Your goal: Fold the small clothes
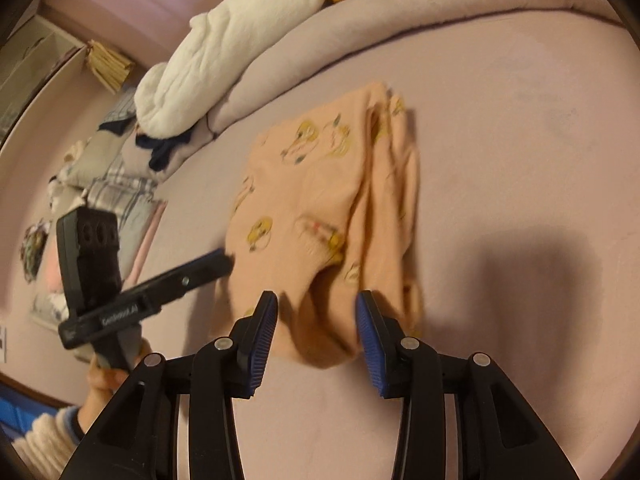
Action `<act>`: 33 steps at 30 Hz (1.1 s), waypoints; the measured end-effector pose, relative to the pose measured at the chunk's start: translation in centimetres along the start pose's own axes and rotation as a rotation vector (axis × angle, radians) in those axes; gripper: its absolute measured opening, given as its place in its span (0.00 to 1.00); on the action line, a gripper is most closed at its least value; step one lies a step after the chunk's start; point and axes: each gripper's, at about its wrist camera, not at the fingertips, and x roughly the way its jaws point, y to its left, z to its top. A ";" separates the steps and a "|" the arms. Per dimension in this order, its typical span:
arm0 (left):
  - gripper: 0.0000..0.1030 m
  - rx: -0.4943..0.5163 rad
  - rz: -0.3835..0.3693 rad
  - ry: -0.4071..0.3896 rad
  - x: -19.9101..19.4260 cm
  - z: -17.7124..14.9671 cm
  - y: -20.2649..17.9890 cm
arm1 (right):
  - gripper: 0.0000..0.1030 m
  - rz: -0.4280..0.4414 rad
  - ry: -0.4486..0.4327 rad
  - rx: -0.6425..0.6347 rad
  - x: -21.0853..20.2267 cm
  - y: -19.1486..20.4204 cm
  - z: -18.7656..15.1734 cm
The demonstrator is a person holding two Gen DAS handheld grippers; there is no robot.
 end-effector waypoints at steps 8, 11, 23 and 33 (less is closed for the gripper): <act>0.42 -0.010 -0.001 -0.002 -0.2 0.2 -0.1 | 0.06 -0.077 -0.105 -0.112 -0.5 2.4 0.0; 0.42 -0.007 -0.010 0.000 -0.2 0.1 -0.3 | 0.06 -0.082 -0.107 -0.112 -1.3 2.2 0.2; 0.42 -0.001 0.004 0.008 0.3 0.0 -0.1 | 0.06 -0.257 -0.152 -0.208 -1.5 5.0 0.3; 0.44 0.008 0.008 0.005 0.5 0.0 -0.4 | 0.06 -0.262 -0.117 -0.205 2.7 4.8 2.3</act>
